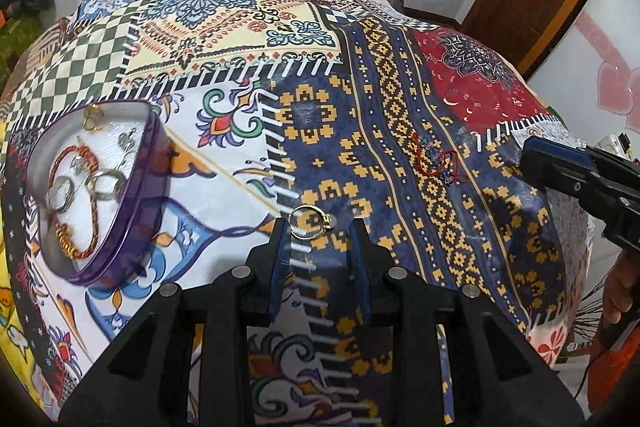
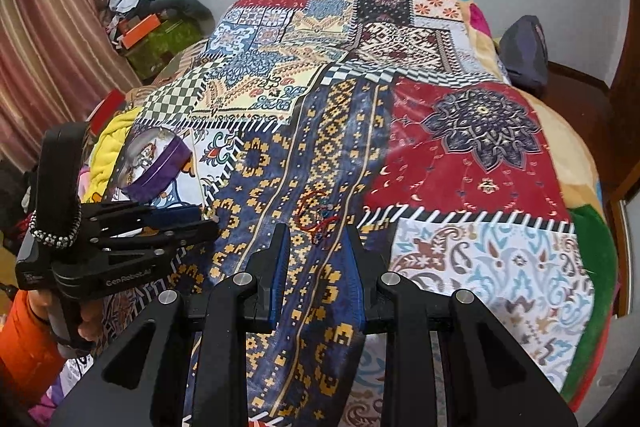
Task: Organize jewelry
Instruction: 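Grasp the red beaded bracelet with the right tool while the left tool grasps a gold ring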
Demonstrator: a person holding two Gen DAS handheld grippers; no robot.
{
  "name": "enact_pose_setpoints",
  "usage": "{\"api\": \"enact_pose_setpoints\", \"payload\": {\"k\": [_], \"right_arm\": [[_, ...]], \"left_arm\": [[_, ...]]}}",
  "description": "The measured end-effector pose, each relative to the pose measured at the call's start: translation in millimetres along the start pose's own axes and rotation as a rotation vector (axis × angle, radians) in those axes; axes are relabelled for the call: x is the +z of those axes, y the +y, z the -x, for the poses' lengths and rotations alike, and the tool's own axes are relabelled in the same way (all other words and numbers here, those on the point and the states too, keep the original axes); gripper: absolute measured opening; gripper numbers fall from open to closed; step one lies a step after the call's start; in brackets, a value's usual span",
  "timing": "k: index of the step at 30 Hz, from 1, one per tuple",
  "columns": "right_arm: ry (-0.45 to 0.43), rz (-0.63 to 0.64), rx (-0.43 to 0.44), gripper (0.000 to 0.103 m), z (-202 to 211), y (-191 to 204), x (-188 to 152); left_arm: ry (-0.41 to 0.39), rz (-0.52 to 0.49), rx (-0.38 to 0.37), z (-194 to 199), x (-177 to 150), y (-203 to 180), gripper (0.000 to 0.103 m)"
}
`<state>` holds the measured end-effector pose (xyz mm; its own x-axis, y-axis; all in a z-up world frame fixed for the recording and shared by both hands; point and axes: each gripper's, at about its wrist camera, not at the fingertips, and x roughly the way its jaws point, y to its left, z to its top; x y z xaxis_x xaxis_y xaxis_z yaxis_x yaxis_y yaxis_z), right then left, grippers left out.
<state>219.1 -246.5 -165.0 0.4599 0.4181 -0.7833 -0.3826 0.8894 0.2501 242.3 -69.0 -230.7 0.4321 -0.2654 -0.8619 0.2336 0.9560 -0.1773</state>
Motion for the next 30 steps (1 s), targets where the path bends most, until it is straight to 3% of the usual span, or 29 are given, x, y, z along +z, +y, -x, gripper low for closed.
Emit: {"api": "enact_pose_setpoints", "payload": {"k": [7,10,24,30], "right_arm": [[0.028,-0.004,0.014,0.024,-11.6,-0.1,-1.6],[0.046,0.000,0.015,0.024,-16.4,1.3,-3.2],[0.113,0.056,-0.055,0.024,-53.4,7.5,12.5],[0.159,0.094,-0.047,0.024,-71.0,8.6,12.4]], "left_arm": [[-0.030,-0.049,0.041,-5.0,0.1,-7.9,0.029],[-0.045,-0.071,0.062,-4.4,-2.1,-10.5,0.024],[-0.115,-0.033,0.030,18.2,-10.5,2.2,0.024],[-0.145,-0.029,0.014,25.7,-12.8,5.9,0.024]]}}
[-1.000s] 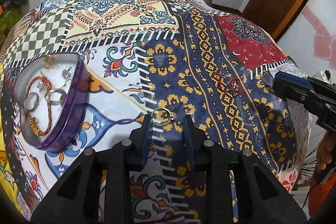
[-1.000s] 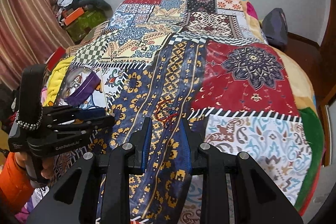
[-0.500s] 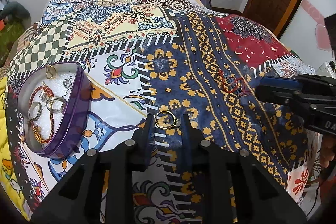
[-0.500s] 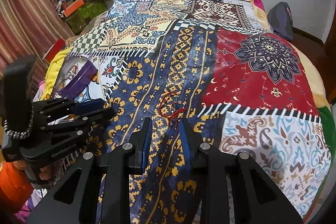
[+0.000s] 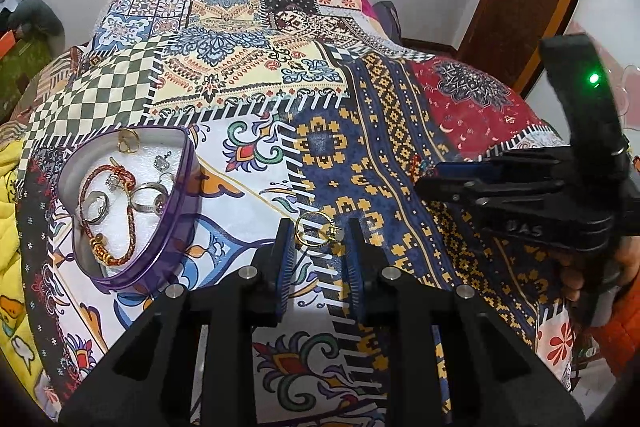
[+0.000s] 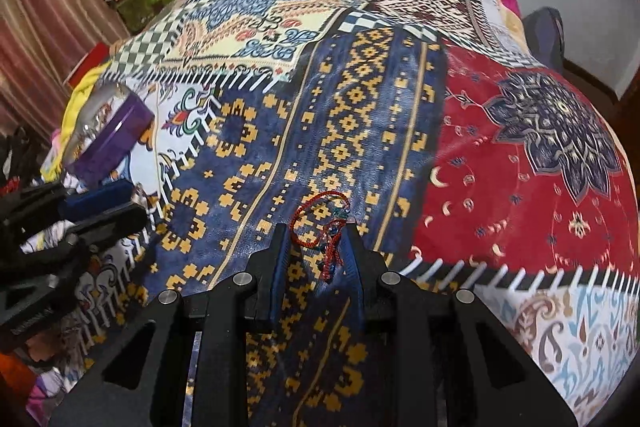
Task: Organize jewelry
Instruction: 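Grasp the red beaded bracelet with the right tool while the left tool grasps a gold ring, then lower both pieces into the heart tin and open both tools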
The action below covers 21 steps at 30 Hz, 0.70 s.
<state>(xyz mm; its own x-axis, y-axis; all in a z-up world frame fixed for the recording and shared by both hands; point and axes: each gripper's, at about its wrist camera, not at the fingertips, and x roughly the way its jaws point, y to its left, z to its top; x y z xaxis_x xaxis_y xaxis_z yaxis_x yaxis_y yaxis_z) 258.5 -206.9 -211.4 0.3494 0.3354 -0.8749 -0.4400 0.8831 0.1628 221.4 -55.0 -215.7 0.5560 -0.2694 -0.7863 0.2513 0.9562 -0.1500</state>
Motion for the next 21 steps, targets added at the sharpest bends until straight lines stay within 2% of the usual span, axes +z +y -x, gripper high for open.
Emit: {"api": "enact_pose_setpoints", "payload": {"k": [6,10,17,21], "right_arm": [[-0.004,-0.023,0.015,0.021,-3.6,-4.9,1.2],[-0.011,-0.016,-0.020,0.009,-4.3,-0.2,1.2],[-0.010,-0.043,-0.013,0.008,0.1,-3.3,1.2],[-0.049,-0.061,-0.007,0.008,14.8,-0.8,4.8]], "left_arm": [[-0.007,0.013,-0.018,-1.0,-1.0,5.0,0.024],[-0.009,0.015,-0.014,1.8,-2.0,6.0,0.024],[-0.036,0.027,0.004,18.0,2.6,10.0,0.024],[-0.063,0.047,-0.001,34.3,6.0,15.7,0.024]]}}
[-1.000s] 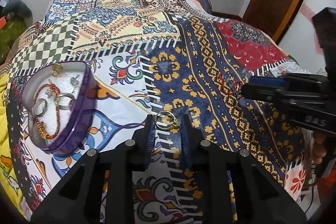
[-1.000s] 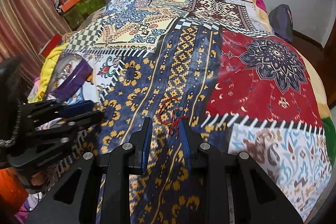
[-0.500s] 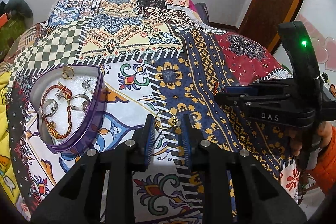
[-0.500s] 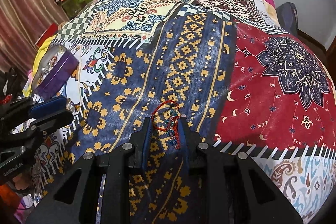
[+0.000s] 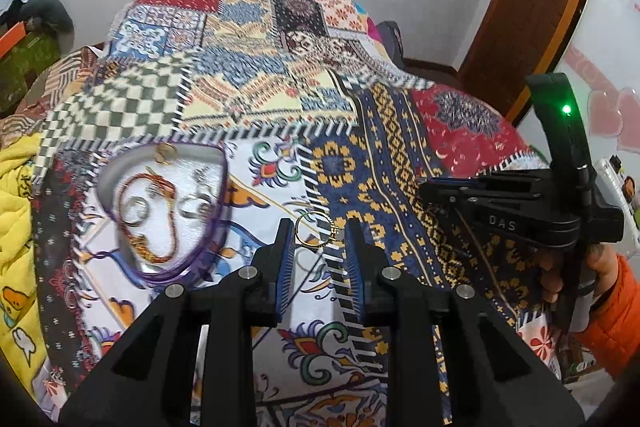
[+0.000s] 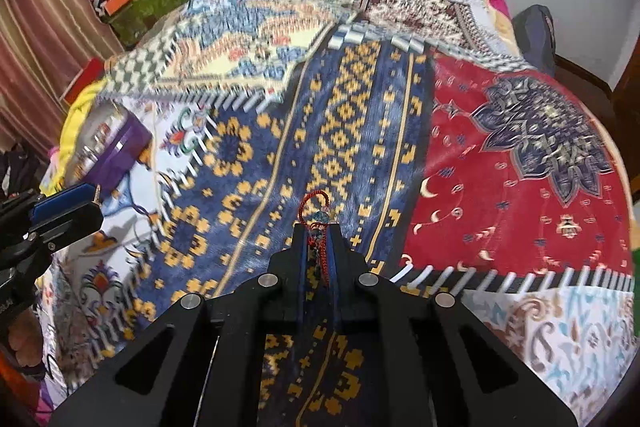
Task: Organize jewelry
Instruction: 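Lower both pieces into the heart tin and open both tools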
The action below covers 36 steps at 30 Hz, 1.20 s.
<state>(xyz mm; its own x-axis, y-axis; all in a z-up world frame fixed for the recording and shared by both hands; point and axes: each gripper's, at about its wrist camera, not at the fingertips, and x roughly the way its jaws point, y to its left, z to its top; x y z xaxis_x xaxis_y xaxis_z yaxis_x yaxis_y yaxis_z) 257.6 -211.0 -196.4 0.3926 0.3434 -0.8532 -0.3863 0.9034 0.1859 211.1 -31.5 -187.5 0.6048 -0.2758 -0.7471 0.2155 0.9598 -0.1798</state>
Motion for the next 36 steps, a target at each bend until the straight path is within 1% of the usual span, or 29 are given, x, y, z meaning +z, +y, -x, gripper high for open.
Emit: {"api": "enact_pose_setpoints", "payload": {"k": [8,16,21,27,32,36], "right_arm": [[-0.104,0.024,-0.016,0.008,40.6,24.3,9.2],[-0.216,0.080,0.025,0.008,71.0,66.4,32.6],[-0.254,0.124,0.070,0.008,72.9,95.4,43.4],[-0.264,0.167,0.140,0.008,58.6,127.8,57.3],[-0.248,0.194,0.177,0.008,39.7,147.2,65.5],[-0.230,0.208,0.188,0.008,27.0,154.9,68.0]], "left_arm": [[-0.070,0.027,0.053,39.1,4.6,18.9,0.024],[-0.152,0.061,0.118,77.0,10.9,46.9,0.024],[-0.188,0.077,0.153,91.7,14.2,64.2,0.024],[-0.188,0.091,0.168,88.8,13.9,79.4,0.024],[-0.149,0.108,0.152,70.7,6.8,86.4,0.024],[-0.122,0.109,0.136,54.2,4.0,89.1,0.024]]}}
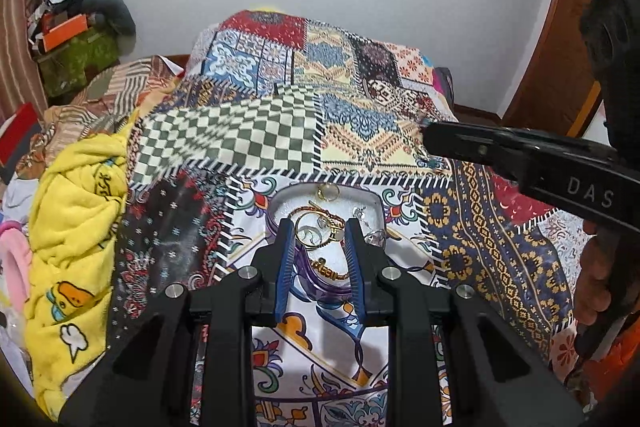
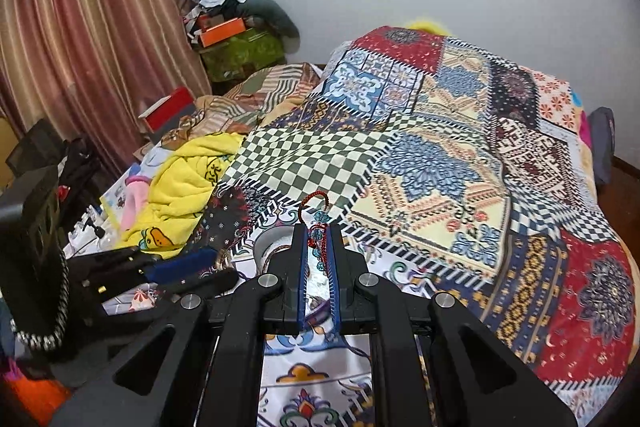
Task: Organize jewelry
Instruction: 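Lower both pieces into the heart tin and open both tools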
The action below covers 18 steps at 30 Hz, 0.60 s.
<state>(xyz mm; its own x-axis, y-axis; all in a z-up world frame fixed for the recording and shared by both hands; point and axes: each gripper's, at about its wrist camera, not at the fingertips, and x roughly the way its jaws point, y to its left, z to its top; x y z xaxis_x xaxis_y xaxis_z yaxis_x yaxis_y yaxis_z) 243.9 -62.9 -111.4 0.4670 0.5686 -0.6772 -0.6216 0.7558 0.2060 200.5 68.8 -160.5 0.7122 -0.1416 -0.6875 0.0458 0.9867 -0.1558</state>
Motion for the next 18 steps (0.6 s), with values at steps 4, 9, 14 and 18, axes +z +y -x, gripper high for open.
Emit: {"api": "enact_pose_setpoints", "payload": {"k": [4,9,14,18], "right_arm": [[0.032,-0.004,0.011,0.008,-16.6,-1.1,-3.1],[0.086,-0.020,0.031,0.008,-36.2,-5.3,-7.6],[0.153,-0.022,0.053,0.008,-57.2,-7.3,-11.2],[0.184,-0.023,0.065,0.008,-66.7,-8.5,-13.0]], "left_arm": [[0.013,-0.003,-0.010,-11.8,-0.6,-0.1,0.024],[0.028,-0.008,-0.025,-26.3,-0.1,1.2,0.024],[0.053,-0.029,-0.035,-39.1,-1.9,1.2,0.024],[0.049,-0.047,-0.035,-39.7,-2.4,0.6,0.024]]}}
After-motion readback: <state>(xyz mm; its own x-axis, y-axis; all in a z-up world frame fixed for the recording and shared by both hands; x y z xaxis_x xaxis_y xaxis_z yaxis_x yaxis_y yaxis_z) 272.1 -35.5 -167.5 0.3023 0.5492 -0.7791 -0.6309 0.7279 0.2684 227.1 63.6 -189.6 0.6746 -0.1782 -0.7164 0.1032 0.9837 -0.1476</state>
